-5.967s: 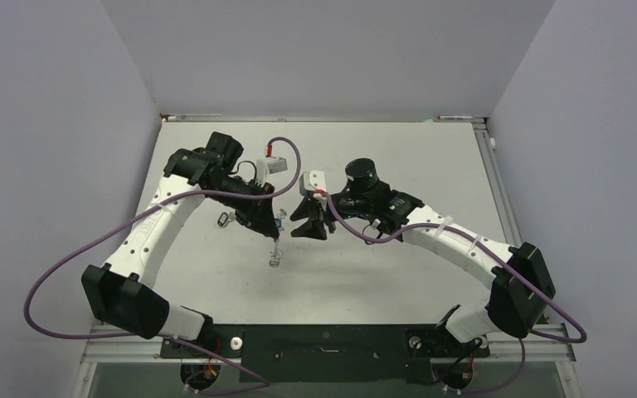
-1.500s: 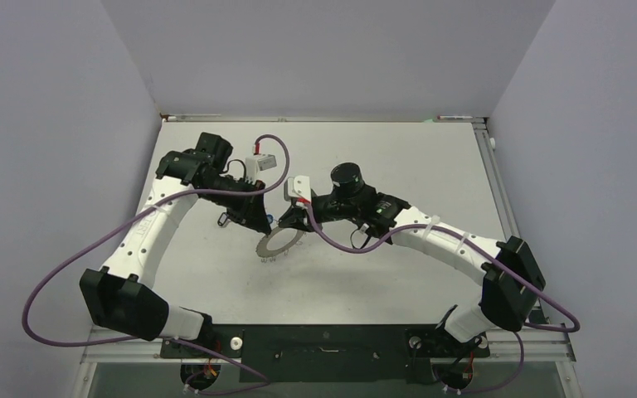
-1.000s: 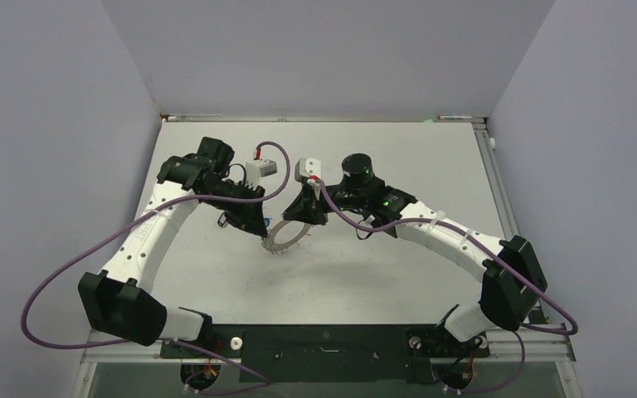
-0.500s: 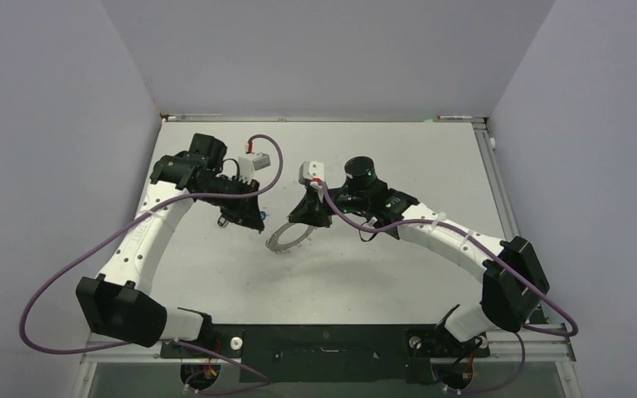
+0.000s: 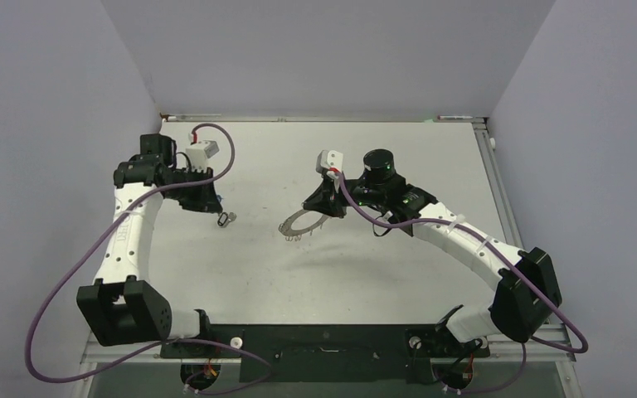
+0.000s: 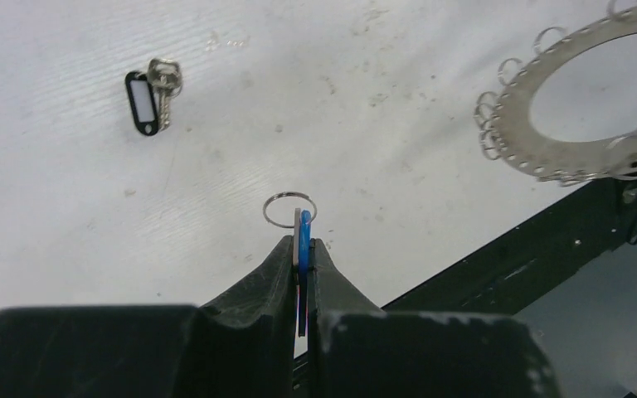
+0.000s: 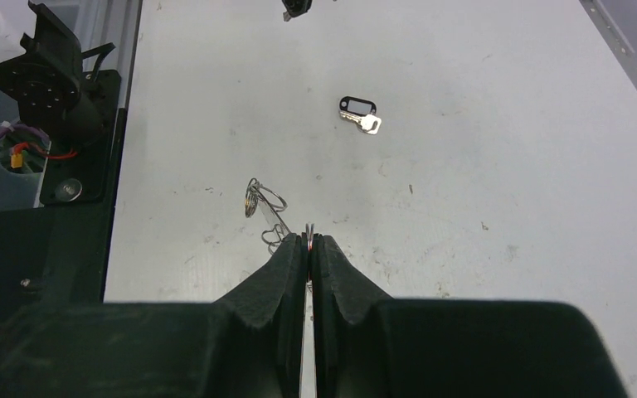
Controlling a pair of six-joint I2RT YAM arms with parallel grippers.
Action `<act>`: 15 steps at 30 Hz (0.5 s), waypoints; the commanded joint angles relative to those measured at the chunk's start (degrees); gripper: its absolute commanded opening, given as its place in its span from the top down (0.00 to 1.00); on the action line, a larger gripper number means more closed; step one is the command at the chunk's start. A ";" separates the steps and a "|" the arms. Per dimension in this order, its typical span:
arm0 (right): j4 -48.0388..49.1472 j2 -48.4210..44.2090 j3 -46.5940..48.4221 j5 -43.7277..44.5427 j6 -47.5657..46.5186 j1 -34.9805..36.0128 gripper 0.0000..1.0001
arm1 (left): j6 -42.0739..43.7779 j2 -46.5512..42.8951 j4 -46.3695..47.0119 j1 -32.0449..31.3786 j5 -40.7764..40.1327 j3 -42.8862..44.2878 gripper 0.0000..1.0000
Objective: Remove the keys from the keyring
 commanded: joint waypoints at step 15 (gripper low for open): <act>1.06 -1.05 0.86 0.44 -0.72 -0.49 0.95 | 16.18 12.72 8.61 10.27 -11.69 -6.74 1.00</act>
